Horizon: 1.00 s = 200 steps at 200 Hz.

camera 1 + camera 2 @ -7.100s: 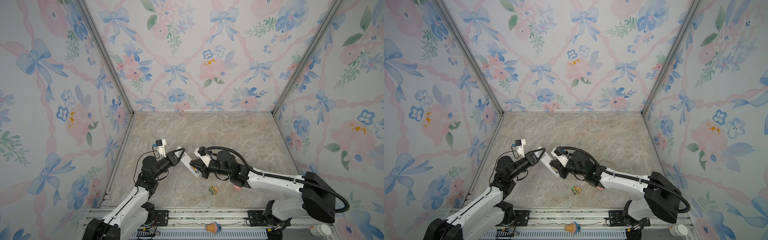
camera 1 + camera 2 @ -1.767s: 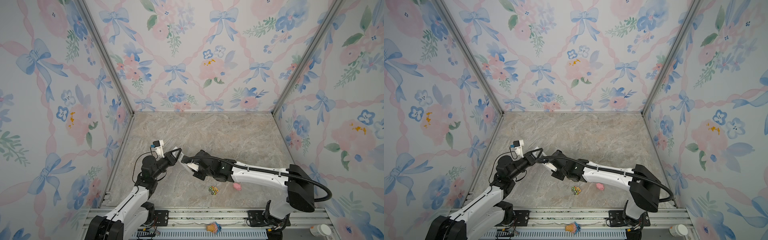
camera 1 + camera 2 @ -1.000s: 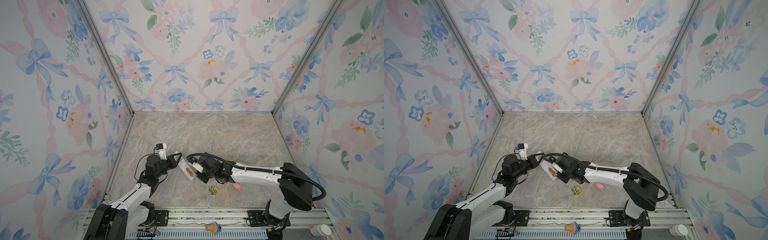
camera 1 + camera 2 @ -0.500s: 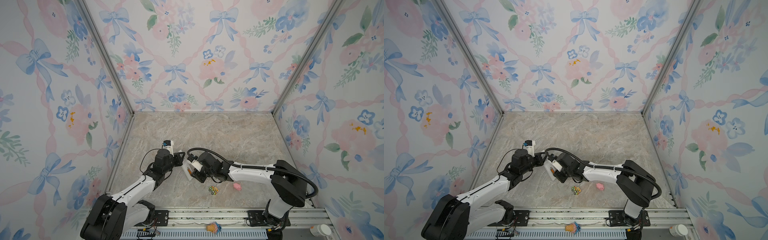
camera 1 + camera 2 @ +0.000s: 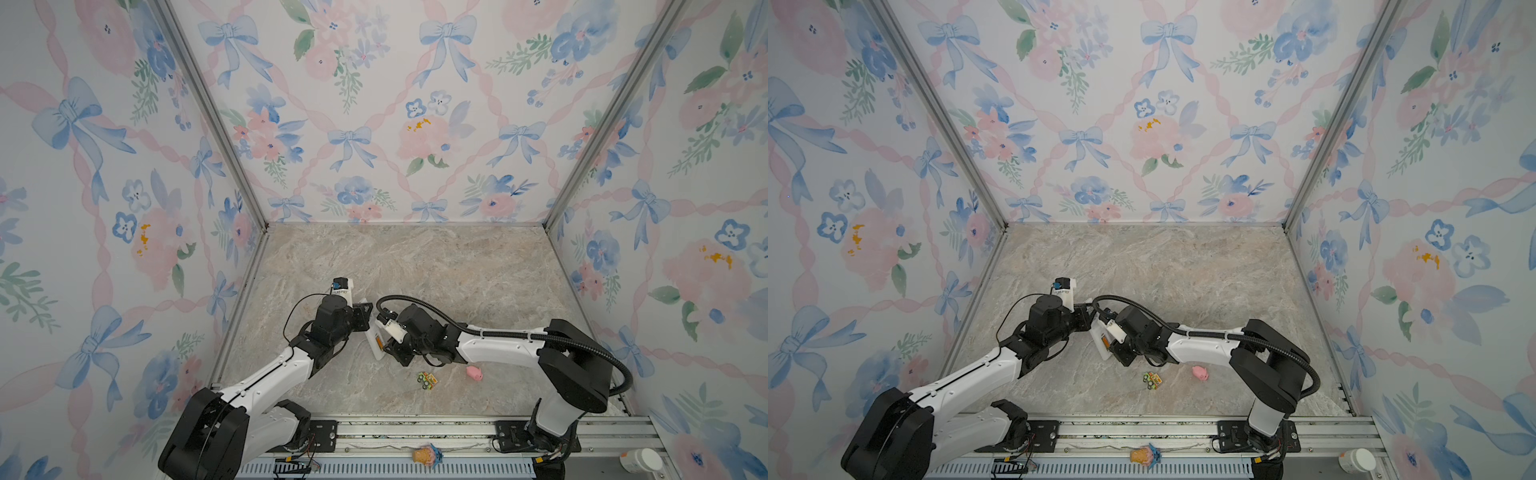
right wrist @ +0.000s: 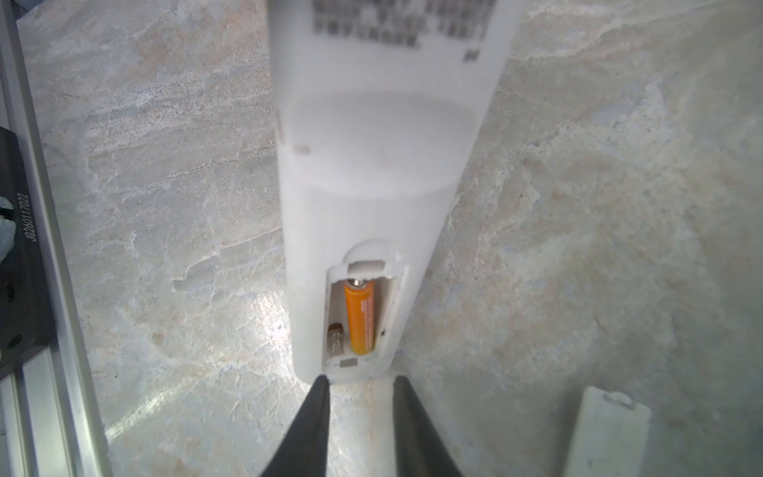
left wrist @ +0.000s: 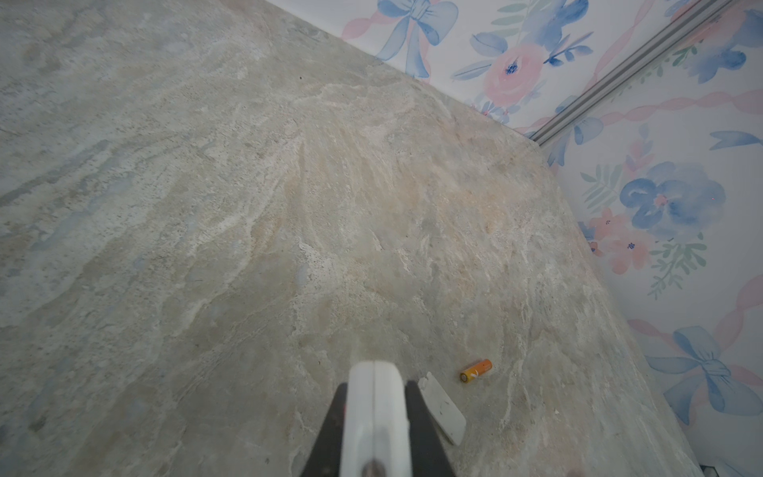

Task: Load the batteries into the remote control
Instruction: 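Open the right gripper and draw it back from the seated battery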

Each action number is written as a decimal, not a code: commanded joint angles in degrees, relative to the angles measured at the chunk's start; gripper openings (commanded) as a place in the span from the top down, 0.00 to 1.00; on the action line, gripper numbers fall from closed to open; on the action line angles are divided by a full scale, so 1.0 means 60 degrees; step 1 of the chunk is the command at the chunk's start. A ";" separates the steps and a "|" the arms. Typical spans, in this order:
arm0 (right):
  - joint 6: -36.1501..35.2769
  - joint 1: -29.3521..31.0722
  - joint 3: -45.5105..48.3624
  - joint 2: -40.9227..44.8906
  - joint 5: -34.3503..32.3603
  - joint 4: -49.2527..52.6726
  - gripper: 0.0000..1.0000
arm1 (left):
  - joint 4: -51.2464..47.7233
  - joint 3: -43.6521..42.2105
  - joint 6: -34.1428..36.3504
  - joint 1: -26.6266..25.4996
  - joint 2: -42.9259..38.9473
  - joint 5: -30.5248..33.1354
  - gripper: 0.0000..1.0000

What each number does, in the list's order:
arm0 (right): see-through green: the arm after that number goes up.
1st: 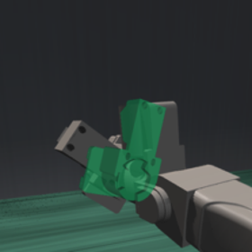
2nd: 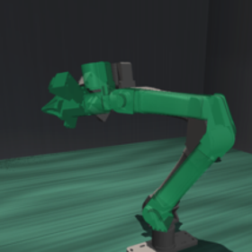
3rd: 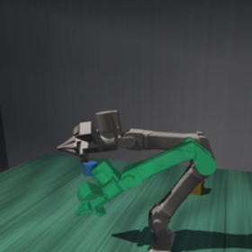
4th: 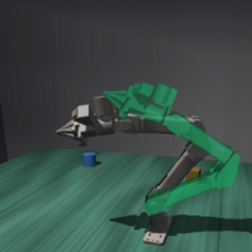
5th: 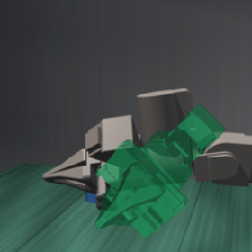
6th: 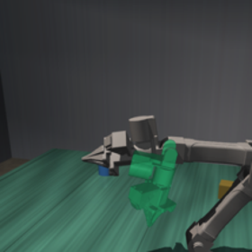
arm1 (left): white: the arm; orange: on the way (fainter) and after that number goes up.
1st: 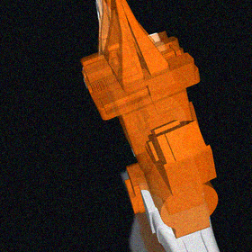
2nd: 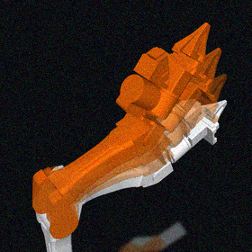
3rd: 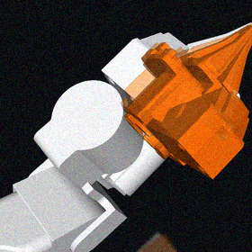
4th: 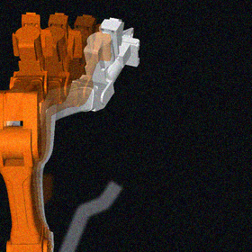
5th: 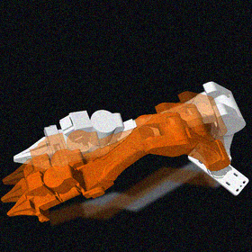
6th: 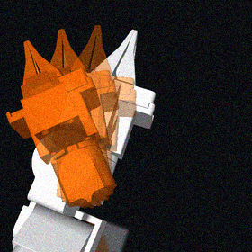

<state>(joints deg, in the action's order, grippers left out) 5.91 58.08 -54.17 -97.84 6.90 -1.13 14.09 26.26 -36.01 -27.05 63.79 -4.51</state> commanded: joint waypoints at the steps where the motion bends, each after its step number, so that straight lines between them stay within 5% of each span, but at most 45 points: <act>1: -0.0417 -0.0139 -0.0279 -0.0109 -0.0115 0.0064 0.71 | 0.0368 0.0037 0.0190 0.0024 -0.0172 -0.0611 1.00; 91: -0.0738 -0.0213 -0.0618 -0.0573 0.0215 -0.0364 0.74 | 0.1224 -0.0542 -0.0433 0.0499 -0.0275 -0.1729 1.00; 200: -0.0243 0.0214 -0.1283 -0.1112 -0.1044 0.0044 0.65 | 0.1593 -0.0817 -0.0724 0.0741 -0.0217 -0.2047 1.00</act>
<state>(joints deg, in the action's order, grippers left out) 2.48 58.72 -59.90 -103.42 4.49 -1.06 20.53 21.74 -38.13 -22.72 63.07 -12.91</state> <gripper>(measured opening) 0.364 0.165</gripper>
